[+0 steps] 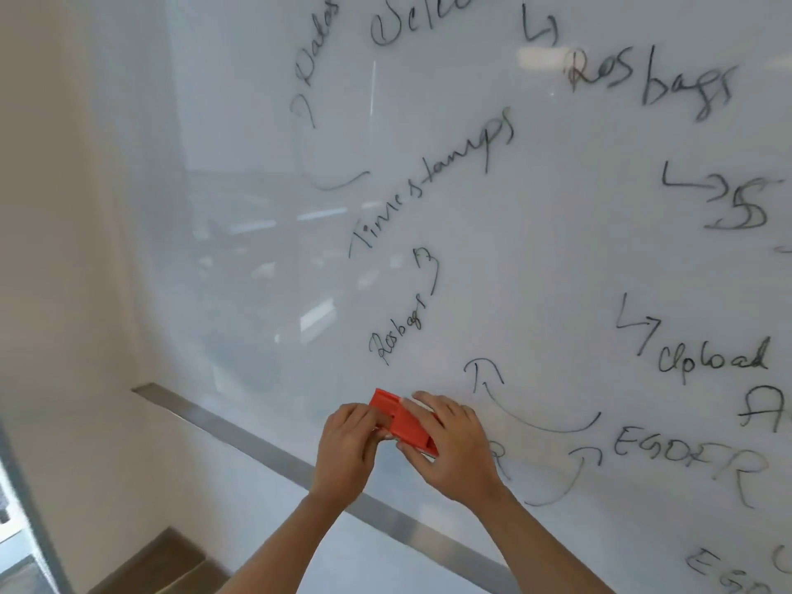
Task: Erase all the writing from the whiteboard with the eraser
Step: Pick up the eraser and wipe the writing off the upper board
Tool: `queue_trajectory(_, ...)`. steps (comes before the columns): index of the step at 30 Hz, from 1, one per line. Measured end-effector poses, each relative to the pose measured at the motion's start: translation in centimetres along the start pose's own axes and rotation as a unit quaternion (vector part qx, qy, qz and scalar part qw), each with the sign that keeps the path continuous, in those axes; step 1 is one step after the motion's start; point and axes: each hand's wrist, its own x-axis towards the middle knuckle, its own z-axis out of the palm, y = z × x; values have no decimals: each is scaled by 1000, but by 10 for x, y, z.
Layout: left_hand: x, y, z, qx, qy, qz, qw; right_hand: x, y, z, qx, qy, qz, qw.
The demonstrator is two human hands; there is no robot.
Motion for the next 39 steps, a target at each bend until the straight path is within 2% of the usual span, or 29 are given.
queue_trajectory(4,35,10,-15,-3,41,41,998,28,0,-17,-20,22,-24,999)
queue_trajectory(7,61,7,-28,6,37,58,998,56,4,-24,-55,46,-35,997)
queue_trajectory(12,101,-4,-51,-31,54,-42,997,115,11,-32,-116,85,-49,988)
queue_trajectory(15,127,-21,-63,-29,63,-58,996,151,10,-39,-155,101,-61,981)
queue_trajectory(22,189,-73,-73,7,11,-42,999,226,1,-45,-220,131,-123,959)
queue_trajectory(32,253,-123,-80,24,-12,-16,1000,334,-4,-61,-262,197,-108,939)
queue_trajectory(36,268,-140,-83,27,-2,-36,999,346,-5,-47,-261,193,-102,940)
queue_trajectory(39,275,-150,-85,23,9,-41,999,327,-3,-24,-266,152,-169,937)
